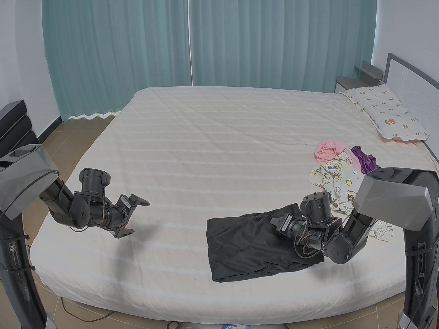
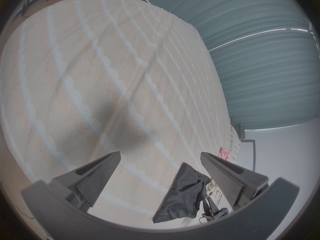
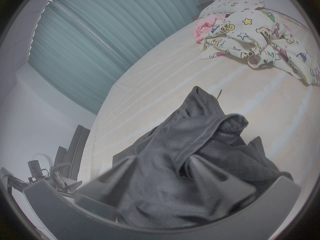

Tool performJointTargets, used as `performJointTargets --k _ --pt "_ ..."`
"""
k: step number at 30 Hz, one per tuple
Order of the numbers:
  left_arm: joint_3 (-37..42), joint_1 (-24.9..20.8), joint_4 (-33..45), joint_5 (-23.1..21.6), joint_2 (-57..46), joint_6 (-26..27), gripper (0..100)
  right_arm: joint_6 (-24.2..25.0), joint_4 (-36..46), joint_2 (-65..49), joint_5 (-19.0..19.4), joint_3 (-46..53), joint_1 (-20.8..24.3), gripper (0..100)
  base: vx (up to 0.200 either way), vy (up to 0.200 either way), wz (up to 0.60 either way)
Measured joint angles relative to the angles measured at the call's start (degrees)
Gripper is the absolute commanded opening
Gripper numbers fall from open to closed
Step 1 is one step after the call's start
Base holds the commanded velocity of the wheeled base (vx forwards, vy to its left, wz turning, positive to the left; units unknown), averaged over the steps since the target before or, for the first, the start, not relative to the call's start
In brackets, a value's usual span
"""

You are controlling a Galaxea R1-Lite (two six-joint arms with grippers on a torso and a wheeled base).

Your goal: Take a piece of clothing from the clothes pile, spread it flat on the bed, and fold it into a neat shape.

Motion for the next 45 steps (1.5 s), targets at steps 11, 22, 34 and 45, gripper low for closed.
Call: performJointTargets --k 11,22,34,45 --pt "-0.09 0.00 0.00 0.57 0.00 0.00 100 -0.35 0.60 0.23 -0.22 -3.01 -5.10 0 0.000 0.000 0.00" --pt "-0.11 0.00 0.00 0.57 0.02 -0.02 100 -0.09 0.13 3.12 0.88 -8.50 -9.57 0 0.000 0.000 0.00" --pt "-0.11 -0.06 0.00 0.59 0.04 0.00 100 0.11 0.22 6.21 1.12 -11.06 -12.43 100 0.000 0.000 0.00" --pt "-0.13 -0.05 0.02 0.59 0.04 0.00 100 -0.11 -1.18 4.66 3.78 -6.84 -14.23 100 0.000 0.000 0.00"
